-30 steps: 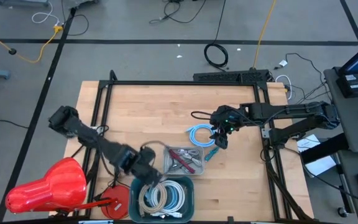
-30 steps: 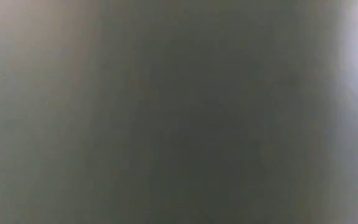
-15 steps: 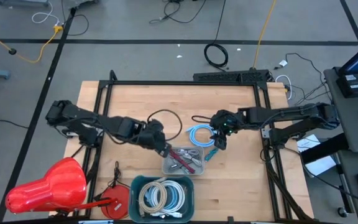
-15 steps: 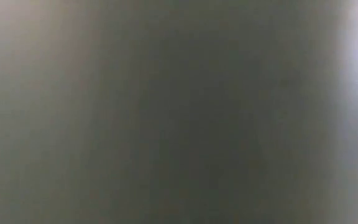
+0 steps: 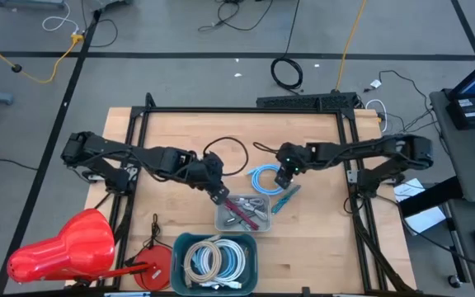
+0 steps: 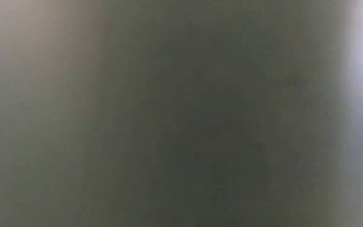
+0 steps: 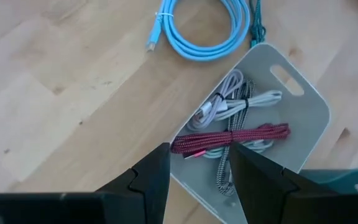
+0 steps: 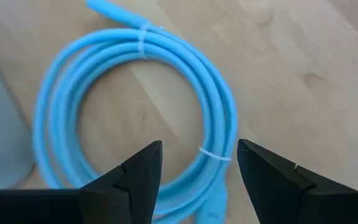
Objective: Pick & Place USB Port
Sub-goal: Put the blue charger cable into the gray bin
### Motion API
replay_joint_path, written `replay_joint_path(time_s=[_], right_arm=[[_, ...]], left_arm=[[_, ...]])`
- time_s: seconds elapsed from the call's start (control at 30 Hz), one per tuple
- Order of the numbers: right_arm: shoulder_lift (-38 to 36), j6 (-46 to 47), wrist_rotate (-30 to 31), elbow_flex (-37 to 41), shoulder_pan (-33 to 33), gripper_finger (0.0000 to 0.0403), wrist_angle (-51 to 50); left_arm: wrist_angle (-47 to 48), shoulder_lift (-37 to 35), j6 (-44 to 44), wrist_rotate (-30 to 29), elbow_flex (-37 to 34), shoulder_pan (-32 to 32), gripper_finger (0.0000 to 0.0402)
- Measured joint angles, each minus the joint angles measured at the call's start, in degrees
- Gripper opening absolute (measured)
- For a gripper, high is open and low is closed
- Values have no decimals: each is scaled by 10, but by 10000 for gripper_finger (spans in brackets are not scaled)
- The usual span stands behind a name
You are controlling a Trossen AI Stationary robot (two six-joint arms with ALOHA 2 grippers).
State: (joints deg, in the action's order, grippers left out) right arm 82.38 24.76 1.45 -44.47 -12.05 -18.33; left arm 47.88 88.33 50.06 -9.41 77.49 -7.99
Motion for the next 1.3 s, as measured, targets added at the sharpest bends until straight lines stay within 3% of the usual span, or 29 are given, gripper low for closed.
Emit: replay_joint_path(time_s=[0.3,0.6,0.7,0.77,0.87,1.0,1.13,1.3], right_arm=[[55,33,0,0,-3,201,32],[54,51,-5,0,-20,201,40],[36,109,-24,0,-26,201,58],[15,159,-57,0,-32,201,109],[-24,157,-140,-1,-23,201,177],[-65,75,-221,0,42,201,88],[-81,-39,-165,0,112,201,-60],[-72,-132,-46,0,153,201,-61]], left_arm=[[4,0,-87,-9,0,2,168],[12,0,-114,-5,0,13,168],[12,0,-122,-10,0,18,168],[13,0,-127,-11,0,23,168],[15,0,-136,-3,0,32,168],[16,0,-146,2,0,36,168],[18,0,-149,4,0,35,168],[17,0,-151,1,0,38,168]])
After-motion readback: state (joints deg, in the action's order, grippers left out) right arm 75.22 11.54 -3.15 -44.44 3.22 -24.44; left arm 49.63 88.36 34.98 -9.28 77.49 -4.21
